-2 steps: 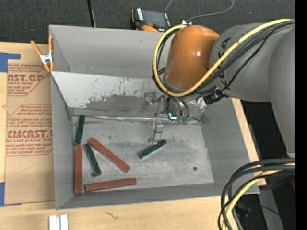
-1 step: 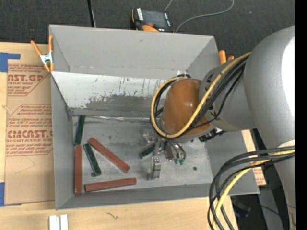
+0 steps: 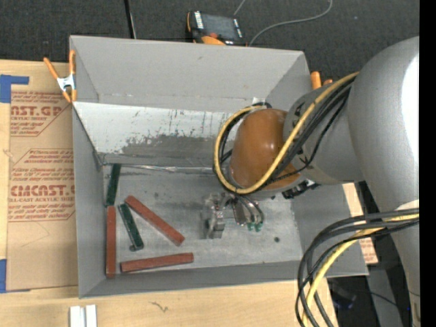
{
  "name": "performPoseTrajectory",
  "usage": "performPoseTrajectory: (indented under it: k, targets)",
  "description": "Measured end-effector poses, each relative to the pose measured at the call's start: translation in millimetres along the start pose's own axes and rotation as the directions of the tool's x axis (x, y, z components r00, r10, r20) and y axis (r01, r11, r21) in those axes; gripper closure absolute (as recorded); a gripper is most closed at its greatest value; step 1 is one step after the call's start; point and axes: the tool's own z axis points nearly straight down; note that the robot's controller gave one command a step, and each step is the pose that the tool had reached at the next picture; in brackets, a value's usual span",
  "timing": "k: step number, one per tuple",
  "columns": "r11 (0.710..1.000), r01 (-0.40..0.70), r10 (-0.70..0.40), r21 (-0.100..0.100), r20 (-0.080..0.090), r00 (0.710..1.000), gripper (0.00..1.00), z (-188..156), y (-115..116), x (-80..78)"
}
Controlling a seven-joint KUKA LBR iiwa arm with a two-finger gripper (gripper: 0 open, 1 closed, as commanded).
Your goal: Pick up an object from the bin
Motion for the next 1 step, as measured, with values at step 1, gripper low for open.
performPoseTrajectory:
  k: [1]
  targets:
    - [0.989,-0.149,0.149,-0.001,0.006,0.989,1.0,-124.4,-6.2,27.1]
